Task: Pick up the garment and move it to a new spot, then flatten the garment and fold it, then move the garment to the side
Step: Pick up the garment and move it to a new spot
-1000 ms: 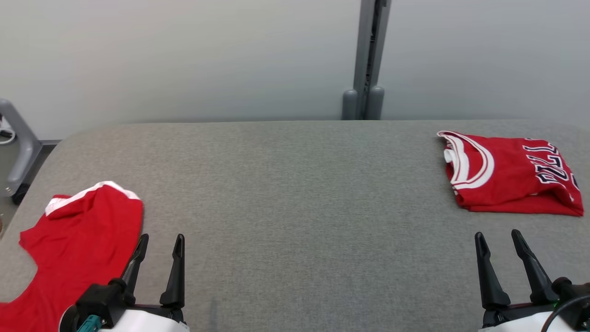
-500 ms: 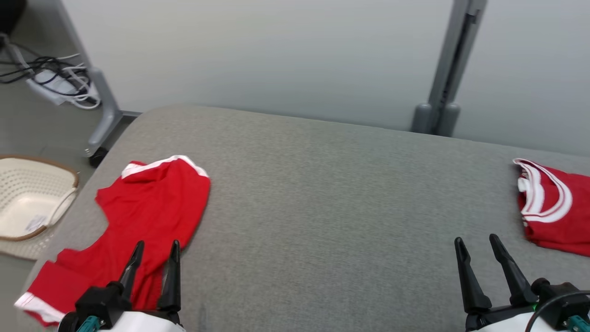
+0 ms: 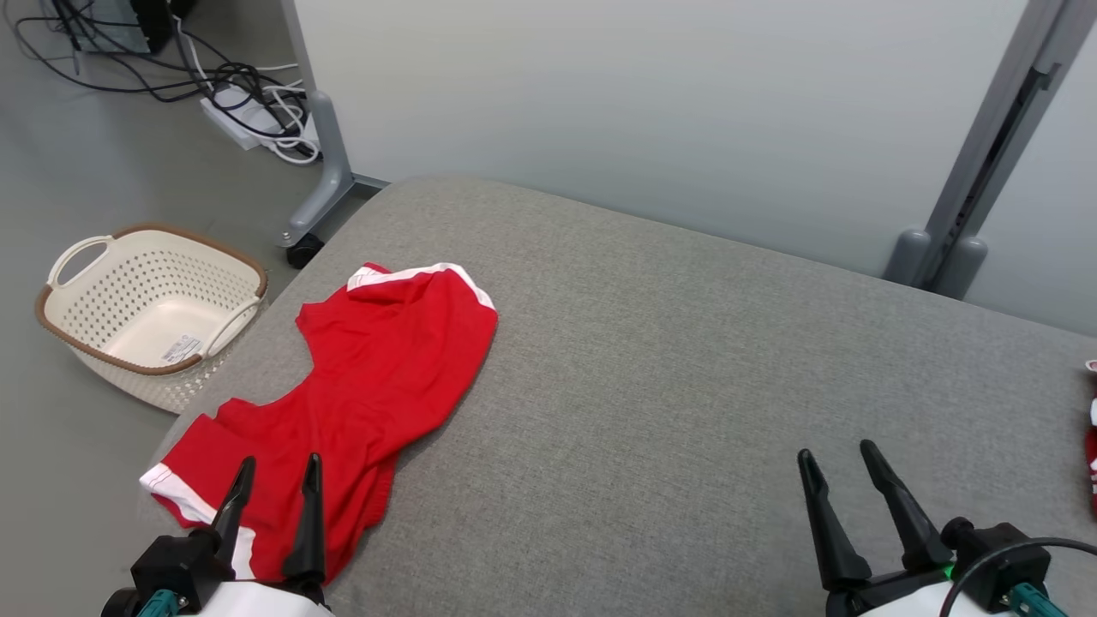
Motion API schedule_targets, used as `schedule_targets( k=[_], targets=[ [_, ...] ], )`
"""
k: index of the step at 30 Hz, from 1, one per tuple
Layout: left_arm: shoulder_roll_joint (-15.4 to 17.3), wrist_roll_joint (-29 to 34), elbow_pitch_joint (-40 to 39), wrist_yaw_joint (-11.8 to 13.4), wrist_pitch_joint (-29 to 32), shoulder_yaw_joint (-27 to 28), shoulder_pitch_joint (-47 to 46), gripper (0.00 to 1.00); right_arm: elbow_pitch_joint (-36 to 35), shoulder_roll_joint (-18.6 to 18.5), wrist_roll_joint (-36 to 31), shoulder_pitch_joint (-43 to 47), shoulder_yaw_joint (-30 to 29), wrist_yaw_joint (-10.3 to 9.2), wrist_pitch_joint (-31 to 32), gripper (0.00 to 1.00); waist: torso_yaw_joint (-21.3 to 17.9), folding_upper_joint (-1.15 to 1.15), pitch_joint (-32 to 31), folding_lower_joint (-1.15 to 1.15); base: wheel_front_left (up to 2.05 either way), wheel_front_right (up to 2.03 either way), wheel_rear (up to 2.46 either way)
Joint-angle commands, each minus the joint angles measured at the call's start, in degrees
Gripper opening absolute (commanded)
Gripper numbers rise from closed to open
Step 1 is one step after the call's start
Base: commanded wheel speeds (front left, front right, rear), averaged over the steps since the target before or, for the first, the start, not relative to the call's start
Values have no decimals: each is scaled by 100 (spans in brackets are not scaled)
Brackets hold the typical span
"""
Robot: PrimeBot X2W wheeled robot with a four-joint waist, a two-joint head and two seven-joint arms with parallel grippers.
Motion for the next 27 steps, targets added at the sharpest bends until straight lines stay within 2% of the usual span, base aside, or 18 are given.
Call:
schedule_targets(
  k=[1, 17, 23, 27],
  targets=[
    [30, -21, -7, 15, -22, 18, -44, 100, 19, -48, 45, -39, 60, 3, -28, 100, 79, 0, 11, 0, 0, 0, 0],
    [147, -135, 9, -7, 15, 87, -202, 100, 7, -20, 134, -110, 249, 3, -28, 100, 229, 0, 126, 0, 0, 0, 0],
    [521, -385, -11, -71, 602, 129, -504, 100, 57, -15, 179, -176, 293, 3, -28, 100, 17, 0, 187, 0, 0, 0, 0],
    [764, -699, -8, -109, 1297, 41, -891, 100, 86, -2, 183, -247, 330, 3, -28, 100, -133, 0, 248, 0, 0, 0, 0]
  ],
)
